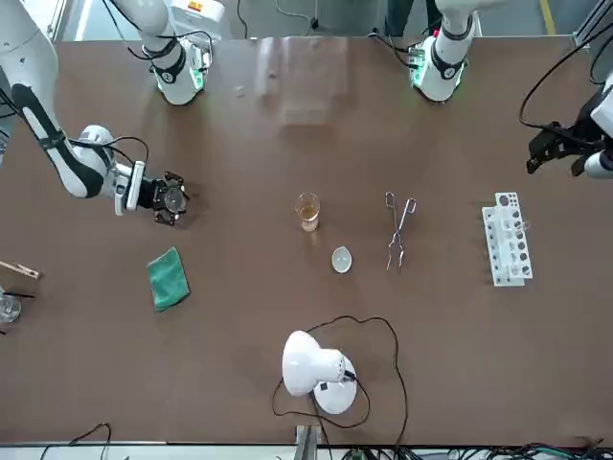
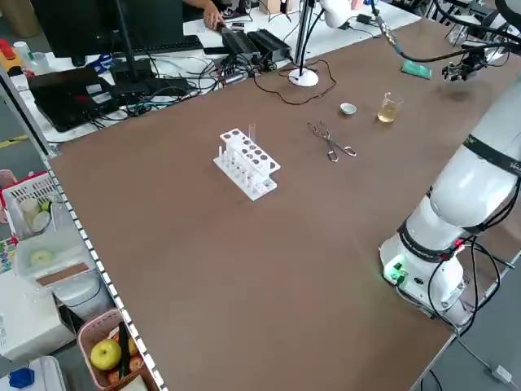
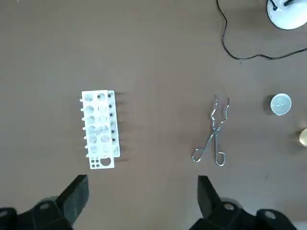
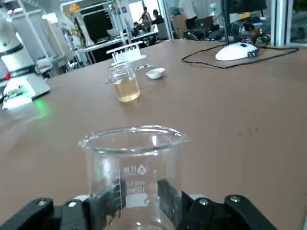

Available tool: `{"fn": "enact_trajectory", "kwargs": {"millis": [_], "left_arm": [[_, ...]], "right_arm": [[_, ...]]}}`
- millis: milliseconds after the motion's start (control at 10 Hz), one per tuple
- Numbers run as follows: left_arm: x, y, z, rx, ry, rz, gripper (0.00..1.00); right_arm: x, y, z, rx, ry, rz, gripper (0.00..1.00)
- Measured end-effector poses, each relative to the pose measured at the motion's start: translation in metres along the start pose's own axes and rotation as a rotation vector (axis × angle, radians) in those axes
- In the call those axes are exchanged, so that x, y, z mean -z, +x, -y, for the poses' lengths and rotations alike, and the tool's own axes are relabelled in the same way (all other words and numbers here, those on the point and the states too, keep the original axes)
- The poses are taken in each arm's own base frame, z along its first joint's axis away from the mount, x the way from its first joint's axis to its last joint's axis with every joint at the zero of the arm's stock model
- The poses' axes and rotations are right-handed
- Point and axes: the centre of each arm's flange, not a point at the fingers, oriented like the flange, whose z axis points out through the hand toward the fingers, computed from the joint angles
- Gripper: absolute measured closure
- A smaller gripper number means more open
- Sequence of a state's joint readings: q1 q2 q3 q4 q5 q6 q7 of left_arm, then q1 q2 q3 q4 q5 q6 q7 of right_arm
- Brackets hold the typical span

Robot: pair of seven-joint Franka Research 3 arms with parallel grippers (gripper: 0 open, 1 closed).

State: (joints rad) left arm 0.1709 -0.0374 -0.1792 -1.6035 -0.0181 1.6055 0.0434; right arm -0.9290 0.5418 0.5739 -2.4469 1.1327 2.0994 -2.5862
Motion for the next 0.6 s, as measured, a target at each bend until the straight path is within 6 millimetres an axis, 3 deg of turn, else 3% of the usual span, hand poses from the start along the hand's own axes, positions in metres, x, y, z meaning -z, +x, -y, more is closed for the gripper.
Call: {"fn": "enact_trajectory", "kwargs": {"millis": [300,600], "left_arm": [[0.006,0.001,0.006,0.011,0.0,-0.012,0.0],[-0.011,0.01,0.009,0.011,-0.007,0.017,0.0]], "right_arm": [[0.009,-0.008,-0.014,0.167,0.023,-0.02,0.61],[0.018,-0.011,-0.027,0.227,0.058,-0.032,0.61]]}}
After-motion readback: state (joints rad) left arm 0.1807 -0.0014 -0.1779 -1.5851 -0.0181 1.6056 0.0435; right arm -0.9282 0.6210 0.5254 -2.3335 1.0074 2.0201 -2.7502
